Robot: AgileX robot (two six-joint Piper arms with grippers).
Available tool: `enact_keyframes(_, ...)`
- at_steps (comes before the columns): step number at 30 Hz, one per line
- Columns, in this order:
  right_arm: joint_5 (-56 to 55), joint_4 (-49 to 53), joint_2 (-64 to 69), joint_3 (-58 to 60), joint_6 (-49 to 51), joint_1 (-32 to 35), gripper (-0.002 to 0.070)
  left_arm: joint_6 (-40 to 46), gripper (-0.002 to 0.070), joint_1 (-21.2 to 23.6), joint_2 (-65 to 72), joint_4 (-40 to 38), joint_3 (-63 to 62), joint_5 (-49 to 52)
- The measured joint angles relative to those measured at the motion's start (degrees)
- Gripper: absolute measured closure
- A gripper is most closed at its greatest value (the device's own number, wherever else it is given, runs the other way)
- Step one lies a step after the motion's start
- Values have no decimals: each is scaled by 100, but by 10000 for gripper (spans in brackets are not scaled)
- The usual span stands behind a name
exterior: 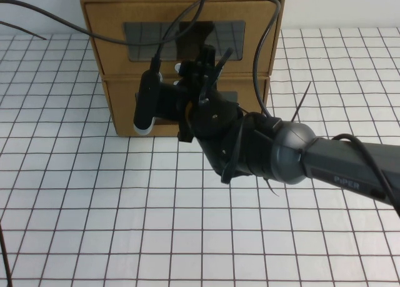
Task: Open the shoe box
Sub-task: 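Pull the top drawer of the cardboard box fully open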
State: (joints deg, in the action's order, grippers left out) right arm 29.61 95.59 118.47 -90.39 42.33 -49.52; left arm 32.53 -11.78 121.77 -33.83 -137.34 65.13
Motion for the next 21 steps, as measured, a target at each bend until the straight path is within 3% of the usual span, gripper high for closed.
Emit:
enact_keyframes(17, -129, -100, 9, -84, 0, -4, 347, 0, 677, 0, 0, 0, 0, 10)
enact_keyframes(21, -142, -74, 9, -87, 0, -4, 402, 0, 677, 0, 0, 0, 0, 10)
